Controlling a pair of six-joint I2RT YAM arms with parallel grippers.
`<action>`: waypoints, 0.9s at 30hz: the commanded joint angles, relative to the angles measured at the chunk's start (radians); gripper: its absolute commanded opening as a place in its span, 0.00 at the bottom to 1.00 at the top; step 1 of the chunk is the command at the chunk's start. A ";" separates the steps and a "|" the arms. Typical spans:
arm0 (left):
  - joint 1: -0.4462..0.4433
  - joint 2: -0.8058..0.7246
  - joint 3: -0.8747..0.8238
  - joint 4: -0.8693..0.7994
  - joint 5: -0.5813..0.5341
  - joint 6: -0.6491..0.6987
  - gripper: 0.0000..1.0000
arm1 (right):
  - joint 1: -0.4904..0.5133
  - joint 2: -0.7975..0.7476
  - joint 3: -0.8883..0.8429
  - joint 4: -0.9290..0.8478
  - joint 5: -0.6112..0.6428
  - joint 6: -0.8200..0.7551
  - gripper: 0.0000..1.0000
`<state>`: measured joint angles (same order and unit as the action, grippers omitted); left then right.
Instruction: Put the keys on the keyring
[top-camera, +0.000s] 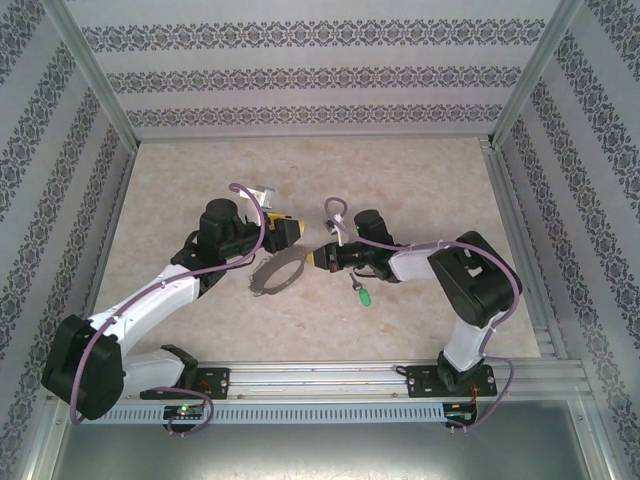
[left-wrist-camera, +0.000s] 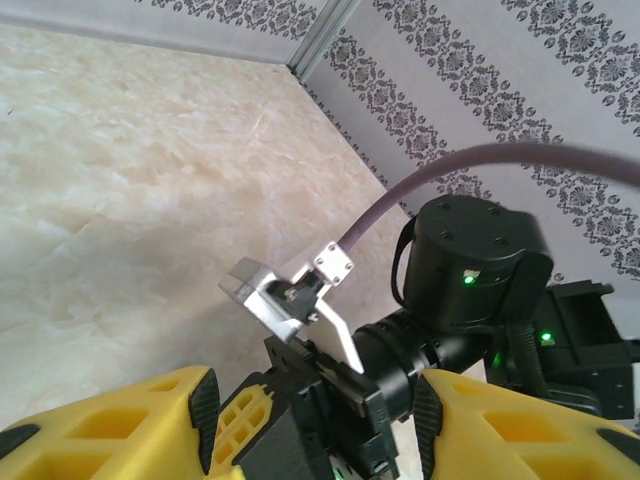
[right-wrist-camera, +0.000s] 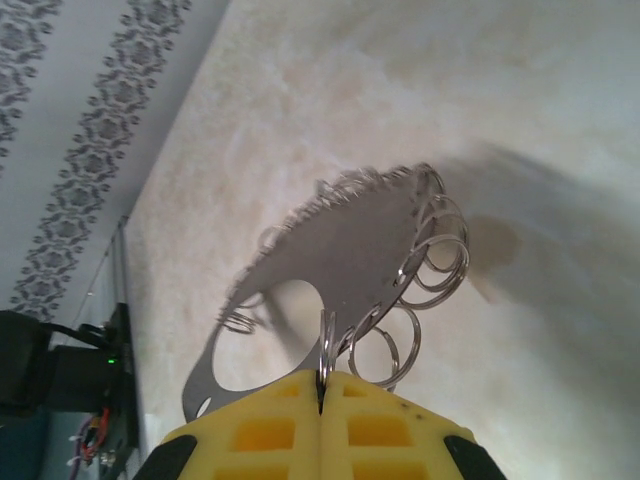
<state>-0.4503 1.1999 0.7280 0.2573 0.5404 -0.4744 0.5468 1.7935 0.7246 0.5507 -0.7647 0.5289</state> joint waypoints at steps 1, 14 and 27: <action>0.001 -0.013 -0.004 -0.014 -0.009 0.025 0.55 | 0.023 0.026 -0.013 0.018 0.083 -0.001 0.00; 0.001 -0.022 -0.009 -0.010 -0.008 0.020 0.55 | 0.078 0.078 0.027 -0.162 0.257 -0.036 0.00; 0.001 -0.020 -0.007 -0.003 0.001 0.013 0.56 | 0.089 -0.102 0.038 -0.372 0.388 -0.085 0.35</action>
<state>-0.4503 1.1999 0.7280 0.2497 0.5407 -0.4747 0.6308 1.7355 0.7387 0.2890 -0.4488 0.4896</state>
